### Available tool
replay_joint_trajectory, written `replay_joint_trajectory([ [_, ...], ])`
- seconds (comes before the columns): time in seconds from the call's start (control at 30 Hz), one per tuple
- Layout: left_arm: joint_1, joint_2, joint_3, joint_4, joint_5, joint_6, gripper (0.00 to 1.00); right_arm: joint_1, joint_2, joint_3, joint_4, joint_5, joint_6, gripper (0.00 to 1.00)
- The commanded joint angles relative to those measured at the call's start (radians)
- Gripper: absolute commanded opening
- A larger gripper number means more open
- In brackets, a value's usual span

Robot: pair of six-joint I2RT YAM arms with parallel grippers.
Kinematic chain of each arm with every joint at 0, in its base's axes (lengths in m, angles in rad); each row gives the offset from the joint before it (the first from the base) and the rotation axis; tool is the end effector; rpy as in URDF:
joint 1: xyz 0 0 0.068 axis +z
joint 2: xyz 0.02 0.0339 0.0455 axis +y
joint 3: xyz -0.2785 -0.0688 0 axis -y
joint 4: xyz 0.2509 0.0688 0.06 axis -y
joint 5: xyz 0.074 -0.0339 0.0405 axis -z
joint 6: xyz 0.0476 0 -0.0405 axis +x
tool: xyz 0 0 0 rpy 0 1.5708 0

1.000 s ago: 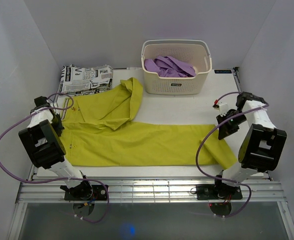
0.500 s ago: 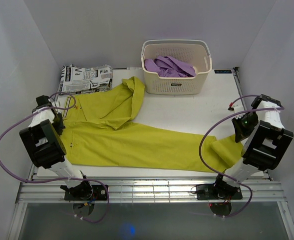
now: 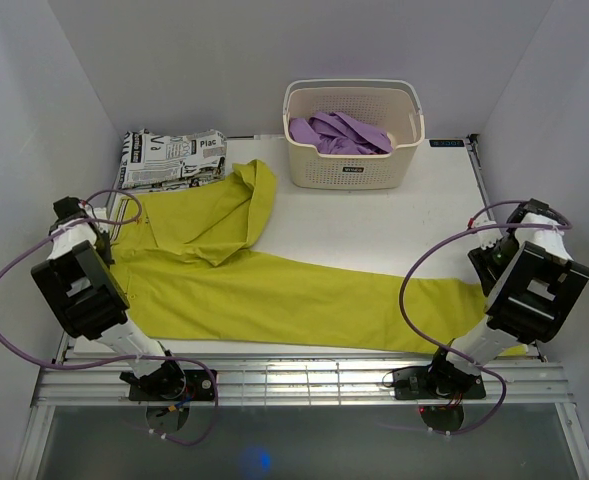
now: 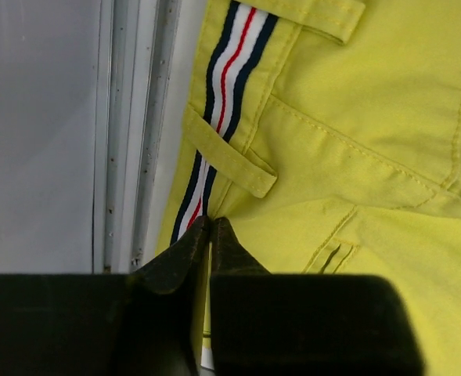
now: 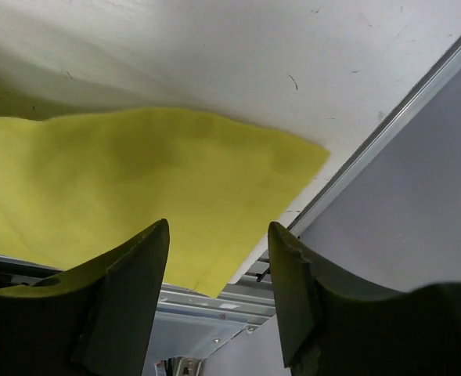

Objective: Fold and stack the trousers
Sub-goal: Flatten the trousers out

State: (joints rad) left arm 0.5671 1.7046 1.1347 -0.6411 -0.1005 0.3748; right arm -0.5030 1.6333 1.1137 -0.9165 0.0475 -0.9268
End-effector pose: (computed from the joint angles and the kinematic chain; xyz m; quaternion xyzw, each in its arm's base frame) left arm 0.2872 0.1886 0.1911 -0.1033 0.9772 0.1251 0.1368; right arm 0.2629 -0.1472 0.1985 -0.2082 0.9755 -0.0620 0.0353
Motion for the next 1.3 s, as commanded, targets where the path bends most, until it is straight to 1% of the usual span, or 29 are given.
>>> replay_joint_trajectory([
  [0.0, 0.01, -0.087, 0.048, -0.035, 0.1, 0.099, 0.2, 0.003, -0.026, 0.017, -0.031, -0.035, -0.017, 0.62],
  [0.03, 0.01, -0.108, 0.054, -0.046, 0.157, 0.111, 0.26, 0.003, -0.018, 0.037, -0.051, -0.076, -0.004, 0.63],
  [0.07, 0.008, -0.129, 0.057, -0.048, 0.186, 0.119, 0.38, 0.004, -0.012, 0.088, -0.074, -0.134, 0.009, 0.64],
  [0.1, 0.007, -0.17, 0.08, -0.072, 0.27, 0.131, 0.44, 0.004, -0.004, 0.121, -0.102, -0.168, 0.025, 0.64],
  [0.13, 0.005, -0.19, 0.095, -0.095, 0.325, 0.144, 0.5, 0.004, 0.011, 0.153, -0.164, -0.207, 0.032, 0.64],
  [0.17, 0.002, -0.209, 0.108, -0.112, 0.373, 0.151, 0.6, 0.006, 0.019, 0.223, -0.197, -0.292, 0.039, 0.65],
  [0.2, -0.004, -0.226, 0.118, -0.153, 0.475, 0.159, 0.63, 0.007, 0.025, 0.256, -0.228, -0.337, 0.042, 0.65],
  [0.27, -0.056, -0.276, 0.143, -0.181, 0.545, 0.177, 0.69, 0.023, 0.031, 0.322, -0.289, -0.462, 0.06, 0.65],
  [0.3, -0.132, -0.29, 0.145, -0.187, 0.561, 0.165, 0.69, 0.035, 0.028, 0.333, -0.295, -0.491, 0.077, 0.65],
  [0.37, -0.238, -0.312, 0.155, -0.178, 0.576, 0.087, 0.71, 0.084, 0.016, 0.342, -0.282, -0.55, 0.137, 0.65],
  [0.4, -0.296, -0.312, 0.163, -0.148, 0.573, 0.044, 0.73, 0.105, 0.013, 0.344, -0.272, -0.56, 0.158, 0.65],
  [0.43, -0.42, -0.306, 0.172, -0.123, 0.553, -0.002, 0.75, 0.127, 0.005, 0.344, -0.262, -0.569, 0.181, 0.64],
  [0.47, -0.479, -0.275, 0.197, -0.099, 0.541, -0.098, 0.75, 0.167, 0.002, 0.344, -0.252, -0.575, 0.221, 0.64],
  [0.5, -0.528, -0.251, 0.213, -0.038, 0.529, -0.147, 0.77, 0.184, -0.001, 0.344, -0.231, -0.586, 0.241, 0.64],
  [0.53, -0.617, -0.22, 0.232, -0.004, 0.513, -0.196, 0.77, 0.196, -0.006, 0.348, -0.223, -0.592, 0.258, 0.63],
  [0.57, -0.643, -0.15, 0.278, 0.027, 0.466, -0.282, 0.77, 0.216, -0.006, 0.353, -0.22, -0.603, 0.278, 0.63],
  [0.6, -0.679, -0.107, 0.304, 0.079, 0.434, -0.319, 0.77, 0.222, -0.004, 0.368, -0.226, -0.606, 0.284, 0.63],
  [0.63, -0.687, -0.064, 0.332, 0.096, 0.392, -0.348, 0.77, 0.228, -0.004, 0.376, -0.234, -0.61, 0.287, 0.63],
  [0.67, -0.691, 0.028, 0.399, 0.107, 0.321, -0.365, 0.76, 0.228, -0.004, 0.38, -0.242, -0.612, 0.289, 0.63],
  [0.7, -0.694, 0.076, 0.439, 0.095, 0.286, -0.394, 0.75, 0.228, -0.004, 0.385, -0.254, -0.606, 0.286, 0.63],
  [0.77, -0.693, 0.16, 0.517, 0.061, 0.202, -0.386, 0.67, 0.227, -0.019, 0.382, -0.263, -0.586, 0.276, 0.63],
  [0.8, -0.691, 0.22, 0.574, 0.017, 0.173, -0.357, 0.63, 0.227, -0.027, 0.374, -0.266, -0.58, 0.264, 0.63],
  [0.87, -0.682, 0.237, 0.574, 0.001, 0.136, -0.333, 0.57, 0.227, -0.052, 0.344, -0.263, -0.563, 0.252, 0.63],
  [0.97, -0.623, 0.185, 0.473, 0.023, 0.116, -0.335, 0.57, 0.227, -0.081, 0.295, -0.246, -0.56, 0.24, 0.63],
  [1.07, -0.463, 0.126, 0.402, 0.018, 0.154, -0.353, 0.55, 0.227, -0.081, 0.272, -0.246, -0.558, 0.235, 0.62],
  [1.1, -0.375, 0.116, 0.395, 0.008, 0.179, -0.359, 0.54, 0.228, -0.081, 0.267, -0.248, -0.557, 0.233, 0.62],
  [1.13, -0.333, 0.107, 0.383, -0.006, 0.246, -0.364, 0.53, 0.228, -0.079, 0.264, -0.248, -0.558, 0.232, 0.63],
  [1.2, -0.226, 0.102, 0.364, -0.028, 0.309, -0.364, 0.5, 0.227, -0.081, 0.252, -0.24, -0.566, 0.233, 0.62],
  [1.27, -0.181, 0.11, 0.347, -0.045, 0.385, -0.341, 0.5, 0.227, -0.084, 0.244, -0.228, -0.571, 0.238, 0.63],
])
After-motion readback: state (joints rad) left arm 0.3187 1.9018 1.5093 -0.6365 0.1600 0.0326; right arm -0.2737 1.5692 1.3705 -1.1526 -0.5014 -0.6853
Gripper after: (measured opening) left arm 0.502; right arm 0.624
